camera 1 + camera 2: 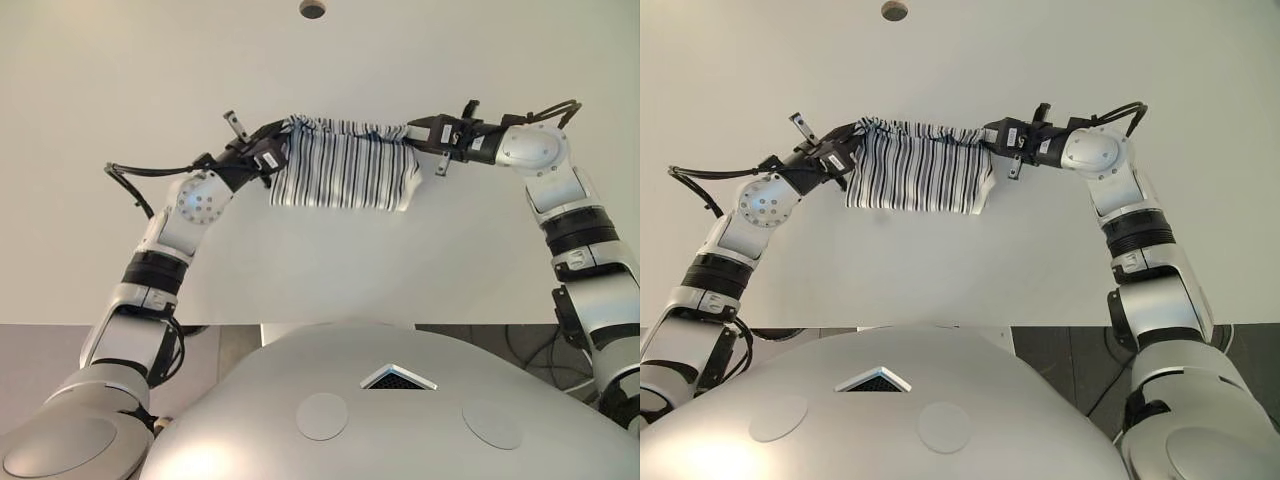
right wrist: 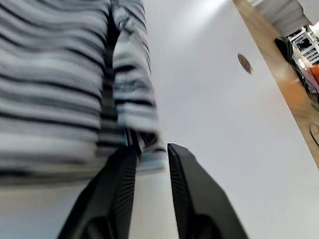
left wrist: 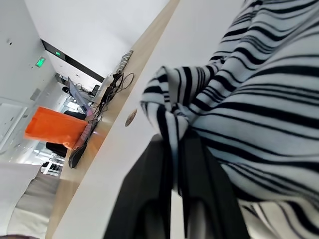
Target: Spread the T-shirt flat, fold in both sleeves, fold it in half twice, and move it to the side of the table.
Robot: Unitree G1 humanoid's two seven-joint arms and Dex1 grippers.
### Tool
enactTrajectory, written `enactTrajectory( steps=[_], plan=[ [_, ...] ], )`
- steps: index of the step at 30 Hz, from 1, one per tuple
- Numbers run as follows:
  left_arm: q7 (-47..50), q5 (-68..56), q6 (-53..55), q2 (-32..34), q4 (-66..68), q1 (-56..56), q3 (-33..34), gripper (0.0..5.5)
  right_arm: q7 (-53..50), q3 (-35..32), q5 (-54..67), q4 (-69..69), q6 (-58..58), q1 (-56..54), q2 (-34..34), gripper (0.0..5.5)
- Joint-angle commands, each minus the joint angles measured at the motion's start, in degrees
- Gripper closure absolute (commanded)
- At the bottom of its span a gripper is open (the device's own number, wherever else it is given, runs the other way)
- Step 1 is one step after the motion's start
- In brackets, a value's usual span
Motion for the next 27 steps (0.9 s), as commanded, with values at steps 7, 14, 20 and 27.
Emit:
enactTrajectory(
  steps=[7,14,20,27],
  plan=[
    [0.7,1.7,2.1,-2.9,1.5,2.7,-2.6,3.74,-0.8,-7.5,10.4,-6.2,8.6,2.5,6.2,3.69],
    [3.1,-2.0,4.8,-5.9,-0.6,2.8,1.5,3.74,-7.3,-16.3,17.7,-15.3,16.7,5.2,8.9,3.69],
    [5.1,-2.6,5.2,-7.2,-0.2,2.0,3.2,3.74,-7.2,-15.8,19.2,-25.2,19.2,7.5,10.2,3.69],
    [3.2,-7.1,6.6,-8.6,-4.3,2.5,5.4,3.74,-1.6,-2.2,14.9,-31.3,18.9,8.5,14.0,3.69]
  ],
)
